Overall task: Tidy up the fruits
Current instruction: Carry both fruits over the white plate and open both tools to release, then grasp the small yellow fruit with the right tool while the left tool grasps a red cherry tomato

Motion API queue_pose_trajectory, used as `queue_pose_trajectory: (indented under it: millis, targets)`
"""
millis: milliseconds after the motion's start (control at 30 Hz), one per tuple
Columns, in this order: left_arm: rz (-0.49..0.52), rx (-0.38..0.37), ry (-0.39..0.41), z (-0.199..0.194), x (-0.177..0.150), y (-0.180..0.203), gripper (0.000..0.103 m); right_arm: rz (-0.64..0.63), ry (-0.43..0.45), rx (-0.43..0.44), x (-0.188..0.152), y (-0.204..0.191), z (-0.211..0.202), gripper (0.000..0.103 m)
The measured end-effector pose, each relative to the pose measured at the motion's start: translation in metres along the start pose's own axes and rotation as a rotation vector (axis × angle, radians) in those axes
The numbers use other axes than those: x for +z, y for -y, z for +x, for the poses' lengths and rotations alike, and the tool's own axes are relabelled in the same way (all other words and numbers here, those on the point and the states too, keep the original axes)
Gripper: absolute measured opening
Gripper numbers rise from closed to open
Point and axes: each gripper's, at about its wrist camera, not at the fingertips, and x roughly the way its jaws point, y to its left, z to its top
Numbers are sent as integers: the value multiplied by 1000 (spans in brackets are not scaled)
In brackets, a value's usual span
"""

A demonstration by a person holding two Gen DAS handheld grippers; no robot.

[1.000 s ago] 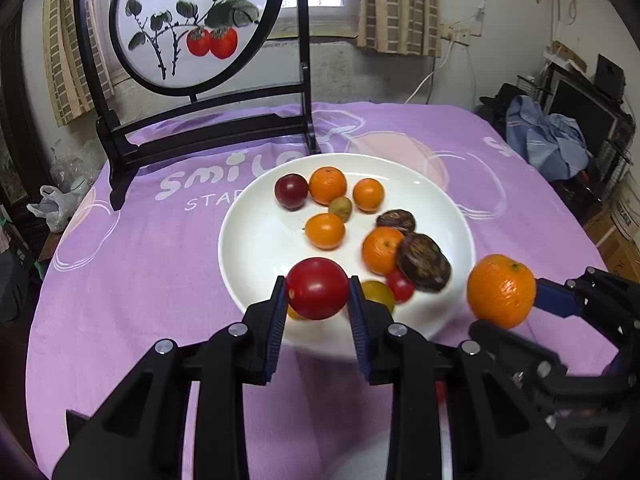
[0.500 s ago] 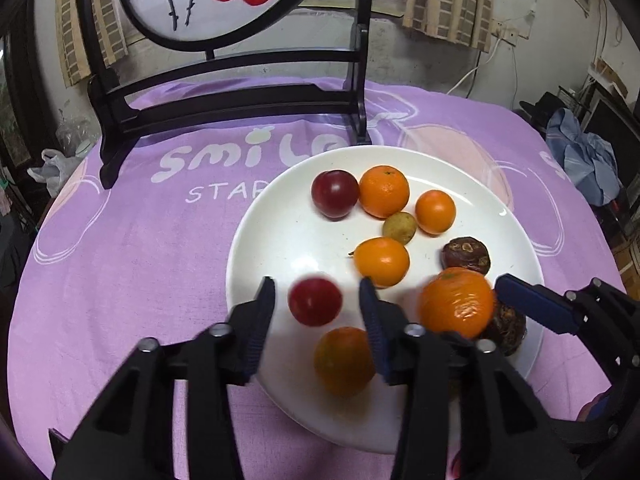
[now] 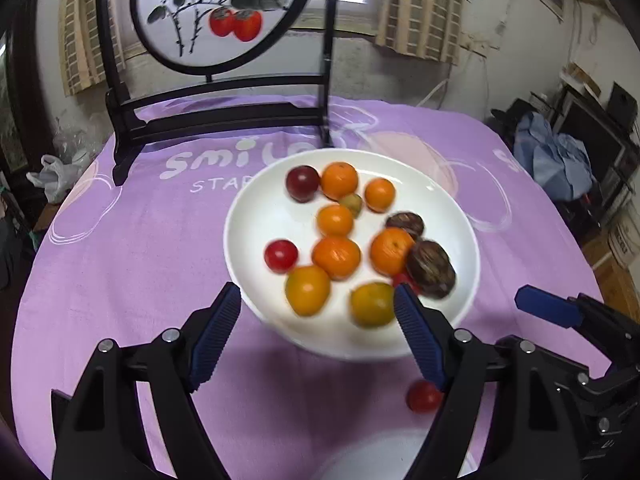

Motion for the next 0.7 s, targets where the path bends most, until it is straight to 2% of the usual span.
queue_pose_trajectory:
  millis: [167,267,467,567,600,633,700]
  targets:
    - [3,-7,25,-20,-30,15,77,-88,-40,-123,-33,-5,-12,74]
    - [-14,-17,-3,-20,-49,16,77,-121,-93,-196,-57,-4,-8,74]
    - [-59,6,-55,-5,-79,4,77,-158,-156,-249,-83,-6,9,72]
    - [-40,3,-34,0,-85,-2,77,-205,-185,-279,-88,-14,23,59]
    - [-3,20,-20,-1,-85,-3,77,-218,-192,-287,-88,-16,28,51]
    - [14,29,-8,-2,-84,-3,77,-228,-197,-297,-88,-17,34,48]
    - [-7,22,21,-6,-80,-12,77,-212,-183,-292,-84,-17,39,48]
